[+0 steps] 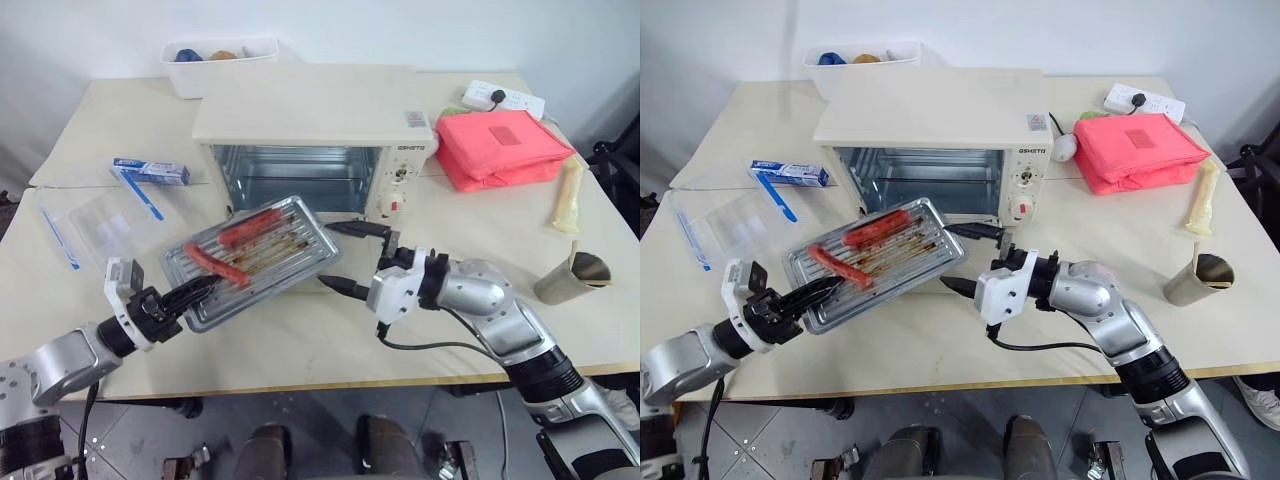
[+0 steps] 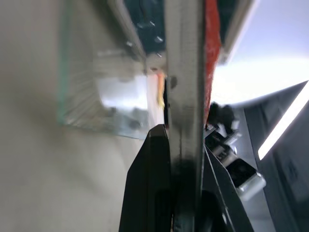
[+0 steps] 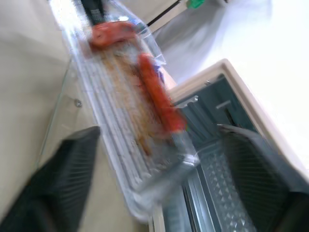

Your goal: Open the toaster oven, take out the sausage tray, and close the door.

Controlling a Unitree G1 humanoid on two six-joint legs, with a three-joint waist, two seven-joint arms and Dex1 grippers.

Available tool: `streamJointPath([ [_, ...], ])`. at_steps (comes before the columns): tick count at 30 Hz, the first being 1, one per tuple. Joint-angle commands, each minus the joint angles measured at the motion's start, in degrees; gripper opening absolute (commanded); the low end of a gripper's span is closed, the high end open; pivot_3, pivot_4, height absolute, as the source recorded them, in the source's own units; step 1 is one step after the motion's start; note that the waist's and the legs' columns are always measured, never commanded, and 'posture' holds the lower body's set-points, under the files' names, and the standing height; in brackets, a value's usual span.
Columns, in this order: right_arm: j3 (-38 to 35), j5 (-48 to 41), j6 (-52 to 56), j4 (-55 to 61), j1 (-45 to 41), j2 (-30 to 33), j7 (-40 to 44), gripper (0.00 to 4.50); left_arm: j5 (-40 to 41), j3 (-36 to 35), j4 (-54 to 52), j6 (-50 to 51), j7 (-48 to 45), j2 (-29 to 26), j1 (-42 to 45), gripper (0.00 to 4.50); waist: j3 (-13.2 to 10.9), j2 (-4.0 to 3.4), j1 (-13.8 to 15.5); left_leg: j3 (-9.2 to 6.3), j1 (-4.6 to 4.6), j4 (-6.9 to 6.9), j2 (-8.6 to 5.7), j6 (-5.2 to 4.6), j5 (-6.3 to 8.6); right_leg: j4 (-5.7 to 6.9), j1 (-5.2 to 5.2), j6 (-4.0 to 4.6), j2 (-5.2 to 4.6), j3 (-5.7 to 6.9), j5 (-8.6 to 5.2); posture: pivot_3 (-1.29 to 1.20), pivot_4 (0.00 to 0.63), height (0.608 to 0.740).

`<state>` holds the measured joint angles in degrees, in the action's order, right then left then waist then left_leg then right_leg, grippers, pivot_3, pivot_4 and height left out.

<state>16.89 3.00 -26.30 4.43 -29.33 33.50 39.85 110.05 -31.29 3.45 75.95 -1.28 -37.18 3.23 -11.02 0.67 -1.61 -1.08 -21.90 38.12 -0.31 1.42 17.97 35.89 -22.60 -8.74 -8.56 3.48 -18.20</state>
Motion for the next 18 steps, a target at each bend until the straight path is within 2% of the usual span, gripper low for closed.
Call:
streamJointPath([
  [1,-6.0,-8.9,5.0,-0.3,0.4,2.5,4.0,4.41,2.9,-1.8,-8.0,-2.1,-4.0,1.0,-8.2,0.00,0.0,0.00,0.0,0.03,0.01,-0.01,0.00,-0.04,0.02,-0.03,0.01,0.00,-0.01,-0.03,0.00,0.00,0.150,0.740],
  [2,-7.8,-11.5,6.5,-2.1,0.5,3.4,5.7,4.41,2.9,-3.7,-10.9,-4.6,-3.7,3.1,-11.6,0.00,0.0,0.00,0.0,0.07,0.02,-0.01,0.00,-0.07,0.05,-0.06,0.02,0.00,-0.01,-0.08,0.00,0.00,0.150,0.740],
  [5,-11.9,-16.2,7.1,-7.8,1.2,5.0,9.5,3.83,2.9,-8.0,-18.3,-11.4,-3.4,8.5,-19.4,0.00,0.0,0.01,0.1,0.14,0.06,-0.01,0.04,-0.13,0.09,-0.28,0.13,0.00,-0.01,-0.10,0.00,0.00,0.150,0.740],
  [10,-14.4,-17.6,7.5,-15.0,2.5,5.4,13.4,2.28,2.9,-9.8,-26.7,-19.3,-4.5,15.4,-27.6,0.00,0.0,0.01,0.7,0.45,0.08,0.06,0.01,-0.15,0.10,-0.38,0.23,0.04,0.01,-0.09,-0.02,0.00,0.150,0.740],
  [16,-13.1,-16.9,9.8,-21.8,3.4,5.1,19.3,0.27,2.9,-9.8,-35.2,-29.8,-5.6,26.7,-36.9,0.00,0.0,0.02,1.4,1.05,0.22,0.06,0.02,-0.30,0.20,-0.51,0.27,0.04,0.02,-0.38,-0.01,0.00,0.150,0.740],
  [17,-12.8,-17.4,10.8,-22.5,3.3,5.0,20.8,0.03,2.9,-9.6,-36.0,-31.0,-5.9,27.8,-38.1,0.00,0.0,0.02,1.4,1.09,0.24,0.06,0.03,-0.30,0.21,-0.59,0.26,0.04,0.03,-0.40,-0.01,0.00,0.150,0.740],
  [18,-12.5,-17.7,12.5,-23.4,3.1,5.0,22.4,0.03,2.9,-9.4,-36.6,-32.1,-6.3,29.1,-39.4,0.00,0.0,0.02,1.5,1.14,0.27,0.06,0.03,-0.31,0.22,-0.77,0.29,0.04,0.05,-0.43,-0.01,0.00,0.150,0.740],
])
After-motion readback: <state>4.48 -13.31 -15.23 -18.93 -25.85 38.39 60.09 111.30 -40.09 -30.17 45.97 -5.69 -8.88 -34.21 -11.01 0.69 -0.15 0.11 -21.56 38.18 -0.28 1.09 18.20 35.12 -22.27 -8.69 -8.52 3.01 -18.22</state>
